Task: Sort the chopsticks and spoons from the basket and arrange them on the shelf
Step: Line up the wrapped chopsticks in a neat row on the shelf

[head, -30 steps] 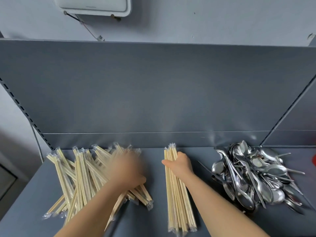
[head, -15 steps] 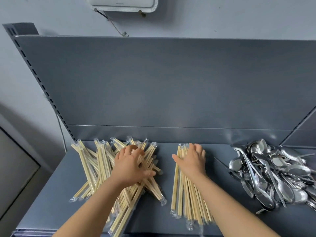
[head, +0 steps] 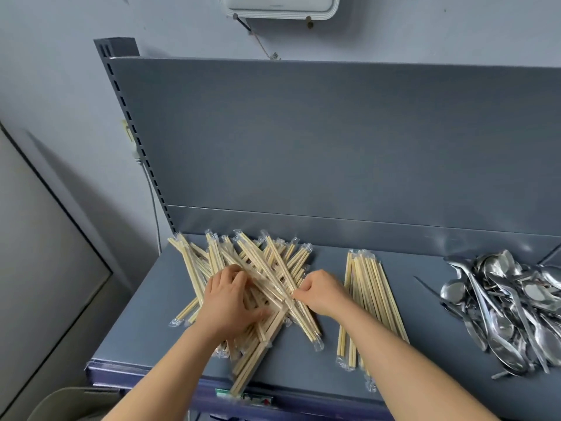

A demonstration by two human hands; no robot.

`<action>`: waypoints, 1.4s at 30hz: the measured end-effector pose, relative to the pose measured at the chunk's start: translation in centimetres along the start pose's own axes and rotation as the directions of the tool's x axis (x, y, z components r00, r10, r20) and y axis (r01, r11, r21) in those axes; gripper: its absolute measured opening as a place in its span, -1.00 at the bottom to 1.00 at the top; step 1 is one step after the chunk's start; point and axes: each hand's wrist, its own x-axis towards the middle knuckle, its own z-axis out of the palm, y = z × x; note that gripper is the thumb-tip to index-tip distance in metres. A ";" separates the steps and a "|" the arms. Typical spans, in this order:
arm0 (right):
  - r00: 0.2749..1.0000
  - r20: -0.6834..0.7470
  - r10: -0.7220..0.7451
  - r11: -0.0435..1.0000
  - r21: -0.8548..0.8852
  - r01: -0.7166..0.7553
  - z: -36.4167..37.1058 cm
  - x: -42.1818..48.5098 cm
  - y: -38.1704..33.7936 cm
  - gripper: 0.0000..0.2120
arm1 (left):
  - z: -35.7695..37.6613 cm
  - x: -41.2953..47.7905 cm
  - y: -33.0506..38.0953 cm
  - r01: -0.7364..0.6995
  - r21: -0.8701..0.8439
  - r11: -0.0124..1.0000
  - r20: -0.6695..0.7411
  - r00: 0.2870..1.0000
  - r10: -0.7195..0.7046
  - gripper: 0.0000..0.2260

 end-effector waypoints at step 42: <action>0.991 -0.081 0.109 0.968 0.236 -0.087 1.8 0.8 -2.2 -0.74 | -0.3 2.1 -2.7 0.273 -0.461 0.845 0.193 0.960 -0.205 -0.12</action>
